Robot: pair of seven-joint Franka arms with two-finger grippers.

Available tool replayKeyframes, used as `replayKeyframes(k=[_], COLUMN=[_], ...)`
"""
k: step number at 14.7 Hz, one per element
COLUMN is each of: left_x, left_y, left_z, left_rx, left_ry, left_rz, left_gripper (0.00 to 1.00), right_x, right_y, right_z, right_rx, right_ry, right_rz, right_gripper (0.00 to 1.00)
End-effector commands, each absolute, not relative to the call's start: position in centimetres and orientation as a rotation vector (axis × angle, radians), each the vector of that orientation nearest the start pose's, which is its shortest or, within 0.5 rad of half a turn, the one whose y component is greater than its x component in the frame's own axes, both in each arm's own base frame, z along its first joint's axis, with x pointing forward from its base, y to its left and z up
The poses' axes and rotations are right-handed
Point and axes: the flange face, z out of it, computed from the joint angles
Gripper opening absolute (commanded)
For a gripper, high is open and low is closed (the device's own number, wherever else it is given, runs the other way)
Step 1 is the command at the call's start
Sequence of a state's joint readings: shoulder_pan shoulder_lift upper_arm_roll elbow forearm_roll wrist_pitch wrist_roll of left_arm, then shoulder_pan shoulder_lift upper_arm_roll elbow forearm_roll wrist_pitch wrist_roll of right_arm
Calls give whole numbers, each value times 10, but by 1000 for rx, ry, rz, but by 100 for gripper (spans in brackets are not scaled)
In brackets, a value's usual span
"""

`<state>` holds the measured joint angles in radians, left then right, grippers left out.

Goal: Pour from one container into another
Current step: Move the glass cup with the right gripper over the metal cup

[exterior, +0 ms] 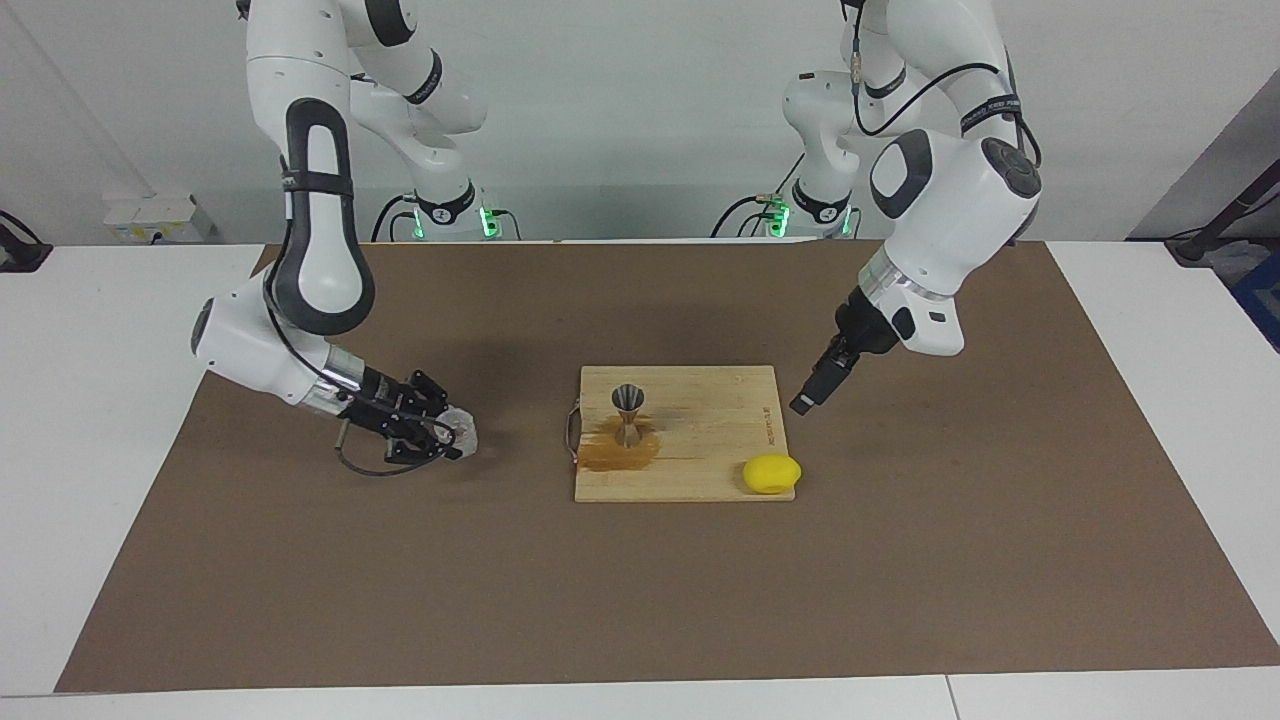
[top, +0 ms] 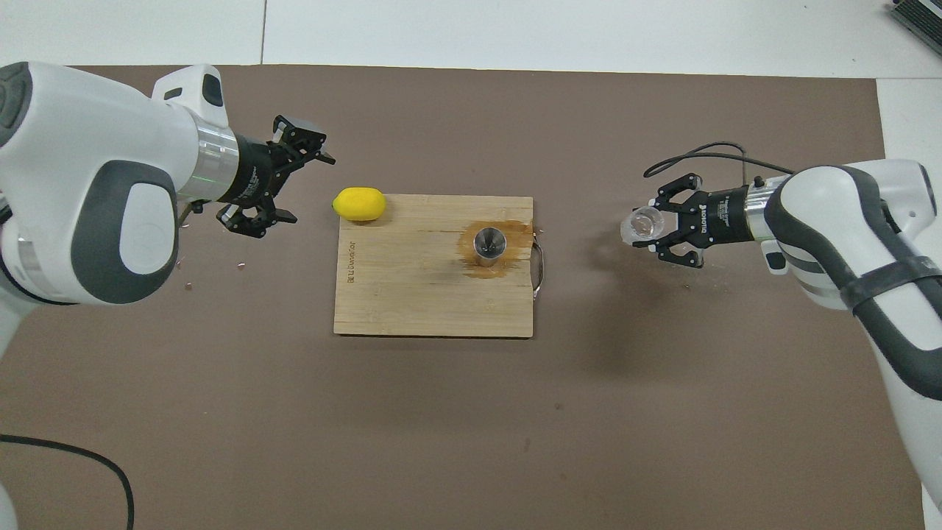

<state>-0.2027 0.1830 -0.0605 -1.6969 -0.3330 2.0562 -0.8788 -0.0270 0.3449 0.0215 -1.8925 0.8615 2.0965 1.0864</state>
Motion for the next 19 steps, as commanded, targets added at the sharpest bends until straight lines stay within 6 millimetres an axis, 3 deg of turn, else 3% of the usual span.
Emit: replayKeyframes(k=[1,3,8,14,16,18,19], left_x=[612,611,605,585,573,561,558], left_y=[-143,-126,-52,-39,-39,-29,-36], left_z=[516,522,539,555,568,581,584], left_rx=[-3291,-3266,-3266,-3154,-3146,-3138,-3135], left_ry=[-856,-698,-392,103,167,193,214], left_rz=[-26,-74,-86,-36,0,48,84], left_gripper=[100,100,100,100,100,100,100], right_x=[633,638,643,639,635,634,634], right_y=[70,101,184,235,249,250,253], right_z=[348,361,383,395,397,398,402], right_rx=[-1803,-1800,-1944,-2077,-2126,-2174,-2188], right_ry=[1856,1897,1914,1935,1929,1928,1921], right_rz=[589,566,485,364,316,273,264], right_gripper=[0,0,0,0,0,0,0])
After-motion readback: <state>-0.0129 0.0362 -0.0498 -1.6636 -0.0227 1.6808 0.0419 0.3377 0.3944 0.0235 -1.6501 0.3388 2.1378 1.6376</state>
